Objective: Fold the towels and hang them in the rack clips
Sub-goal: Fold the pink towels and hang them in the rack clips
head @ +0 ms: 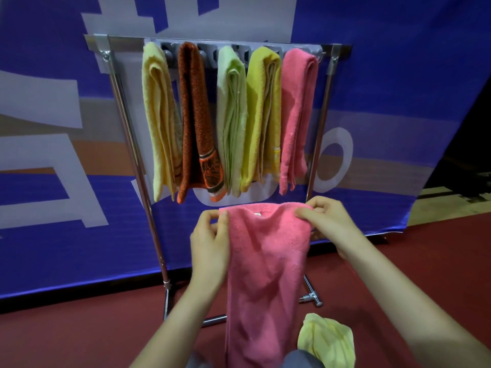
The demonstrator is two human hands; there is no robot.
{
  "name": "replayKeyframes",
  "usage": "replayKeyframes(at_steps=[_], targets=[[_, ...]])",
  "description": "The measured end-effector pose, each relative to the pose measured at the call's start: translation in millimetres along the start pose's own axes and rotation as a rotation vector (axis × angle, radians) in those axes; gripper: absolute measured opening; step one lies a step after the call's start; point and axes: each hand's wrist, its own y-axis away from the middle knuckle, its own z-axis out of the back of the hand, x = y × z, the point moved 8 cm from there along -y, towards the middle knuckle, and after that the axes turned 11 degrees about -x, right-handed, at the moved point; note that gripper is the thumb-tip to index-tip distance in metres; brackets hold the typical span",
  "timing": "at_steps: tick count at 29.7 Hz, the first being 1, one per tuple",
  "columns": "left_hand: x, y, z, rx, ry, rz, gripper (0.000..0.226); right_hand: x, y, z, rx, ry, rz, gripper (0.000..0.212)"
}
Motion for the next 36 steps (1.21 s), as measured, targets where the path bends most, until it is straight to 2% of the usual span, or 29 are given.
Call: replayKeyframes(at_steps=[5, 10, 14, 17, 25, 28, 30, 33, 36], targets=[[8.6, 26.2, -18.5, 0.061, 0.044, 0.039, 0.016, -23.3, 18.0, -32.2, 0.049, -0.003, -0.042, 0.02], [32.2, 14.5, 0.9, -0.004, -0.007, 0.137, 0.022, -37.7, 3.5, -0.5, -0.122, -0.033, -0.017, 0.025], [26.7, 6.1, 7.7, 0.037, -0.076, 0.072, 0.021, -21.0, 7.8, 7.1, 0.018, 0.0, 0.17, 0.027], [21.1, 4.6, 4.5, 0.044, -0.07, 0.067, 0.02, -10.0, 10.6, 3.2, 0.05, -0.001, 0.242, 0.028], [12.4, 6.1, -3.4, 0.048, 0.004, 0.064, 0.02, -12.3, 3.7, 2.8, 0.047, -0.067, 0.149, 0.029], [9.6, 5.1, -4.1, 0.042, 0.006, 0.037, 0.02, -3.9, -1.5, 10.5, -0.035, -0.079, 0.177, 0.03], [2.8, -2.7, 0.4, 0.056, -0.006, -0.011, 0.021, 9.3, -5.0, 20.3, -0.002, -0.081, 0.219, 0.033], [-38.2, -18.1, 11.8, 0.077, 0.021, -0.193, 0.021, 57.5, 1.2, 32.1, 0.162, -0.04, 0.413, 0.03], [-92.1, -34.3, 24.8, 0.06, 0.1, -0.414, 0.021, 109.1, -2.5, 51.2, 0.115, -0.062, 0.574, 0.024]])
